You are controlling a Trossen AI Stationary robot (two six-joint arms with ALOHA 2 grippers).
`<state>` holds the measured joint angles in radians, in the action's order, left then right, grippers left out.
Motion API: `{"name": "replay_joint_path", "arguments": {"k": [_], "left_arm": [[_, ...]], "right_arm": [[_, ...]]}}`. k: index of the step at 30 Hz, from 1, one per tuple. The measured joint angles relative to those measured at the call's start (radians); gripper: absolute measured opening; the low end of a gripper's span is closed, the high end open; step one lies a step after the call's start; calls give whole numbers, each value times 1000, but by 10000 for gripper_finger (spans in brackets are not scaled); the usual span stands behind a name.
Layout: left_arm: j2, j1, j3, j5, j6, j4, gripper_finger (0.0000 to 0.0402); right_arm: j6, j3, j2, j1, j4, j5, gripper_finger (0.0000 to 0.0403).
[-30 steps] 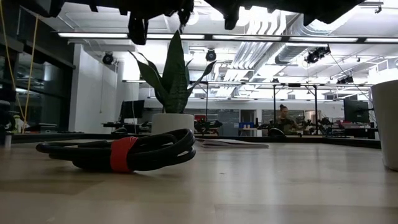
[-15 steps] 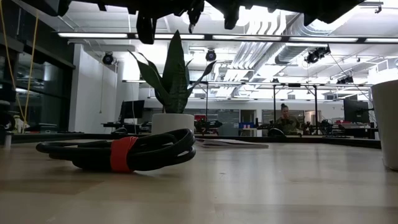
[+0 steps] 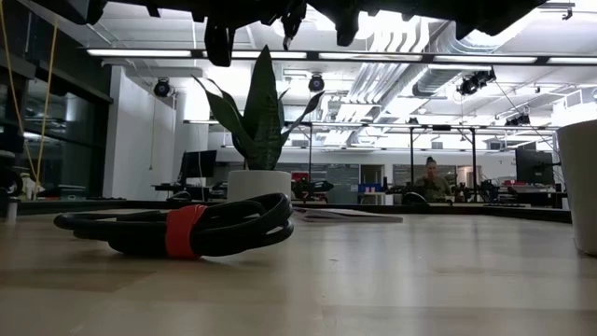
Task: Pick and place USB-C Cables
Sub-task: Put the top black charger cable into the white bin
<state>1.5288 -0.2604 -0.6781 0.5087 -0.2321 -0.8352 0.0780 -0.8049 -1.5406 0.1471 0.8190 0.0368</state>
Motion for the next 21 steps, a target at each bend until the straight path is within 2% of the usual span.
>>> {"name": "replay_joint_path", "arguments": {"k": [6, 14, 16, 21], "left_arm": [[0, 0, 0, 0, 0, 0, 18], [0, -2, 0, 3, 25, 1, 54], [0, -2, 0, 4, 26, 5, 61], [-3, -7, 0, 4, 62, 23, 83]], "right_arm": [[18, 0, 0, 0, -3, 1, 150], [11, 0, 1, -1, -8, 6, 21], [3, 0, 1, -1, -12, 6, 14], [11, 0, 5, -2, -39, 5, 33]]}}
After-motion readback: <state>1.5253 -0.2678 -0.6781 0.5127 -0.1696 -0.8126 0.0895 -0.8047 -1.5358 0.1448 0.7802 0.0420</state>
